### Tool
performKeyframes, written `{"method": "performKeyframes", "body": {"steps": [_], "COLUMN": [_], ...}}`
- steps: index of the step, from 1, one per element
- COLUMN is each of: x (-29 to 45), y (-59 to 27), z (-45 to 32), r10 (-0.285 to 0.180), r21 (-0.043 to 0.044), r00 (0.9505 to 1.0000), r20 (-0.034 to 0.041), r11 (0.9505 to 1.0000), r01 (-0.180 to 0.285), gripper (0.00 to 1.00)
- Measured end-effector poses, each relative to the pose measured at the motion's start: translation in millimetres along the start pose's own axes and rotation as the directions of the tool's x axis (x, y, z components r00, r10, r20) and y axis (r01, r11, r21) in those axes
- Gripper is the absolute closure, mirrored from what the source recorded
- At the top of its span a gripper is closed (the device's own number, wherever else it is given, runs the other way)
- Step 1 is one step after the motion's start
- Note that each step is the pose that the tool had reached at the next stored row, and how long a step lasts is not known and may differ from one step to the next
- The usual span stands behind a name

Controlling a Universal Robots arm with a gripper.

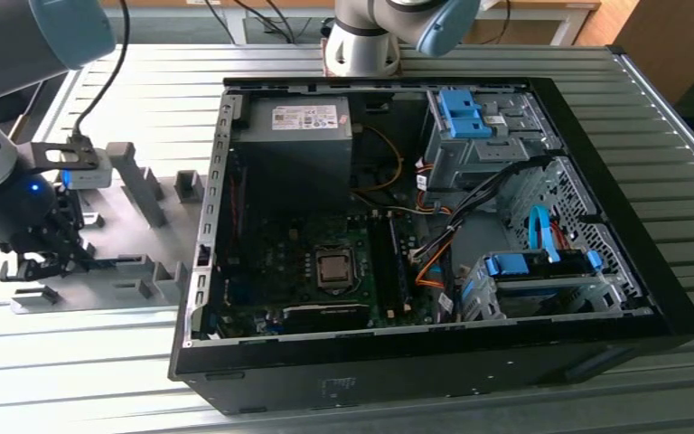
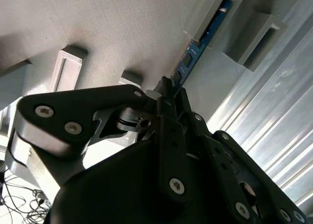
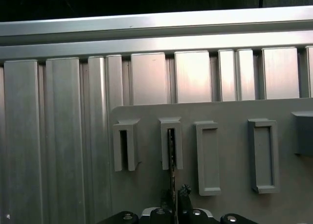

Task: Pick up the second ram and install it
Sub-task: 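Pick up the second ram and move it above second insertion slot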

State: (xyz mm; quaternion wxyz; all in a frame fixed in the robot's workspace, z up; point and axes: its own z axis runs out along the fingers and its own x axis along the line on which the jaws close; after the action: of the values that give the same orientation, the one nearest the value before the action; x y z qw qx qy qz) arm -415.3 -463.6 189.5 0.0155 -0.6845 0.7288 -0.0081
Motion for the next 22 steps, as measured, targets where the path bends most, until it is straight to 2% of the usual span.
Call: {"method": "performKeyframes", "body": {"steps": [5,6,15,20,22], "x": [0.0,0.0,0.0,0.0,0.0], "y": [0.0,0.0,0.0,0.0,0.0], "z": [0.0,0.1,0.2,0.2,0.2], "r10": [0.0,0.0,-0.002,-0.079,-0.087], "r21": [0.0,0.0,0.0,-0.0008,-0.0008], "r00": [1.0,1.0,1.0,0.9969,0.9962], "r20": [0.0,0.0,0.0001,0.0026,0.0029], "r11": [1.0,1.0,1.0,0.9969,0.9962], "r01": [0.0,0.0,0.002,0.079,0.087], "gripper": [0.82,0.86,0.86,0.86,0.86]}}
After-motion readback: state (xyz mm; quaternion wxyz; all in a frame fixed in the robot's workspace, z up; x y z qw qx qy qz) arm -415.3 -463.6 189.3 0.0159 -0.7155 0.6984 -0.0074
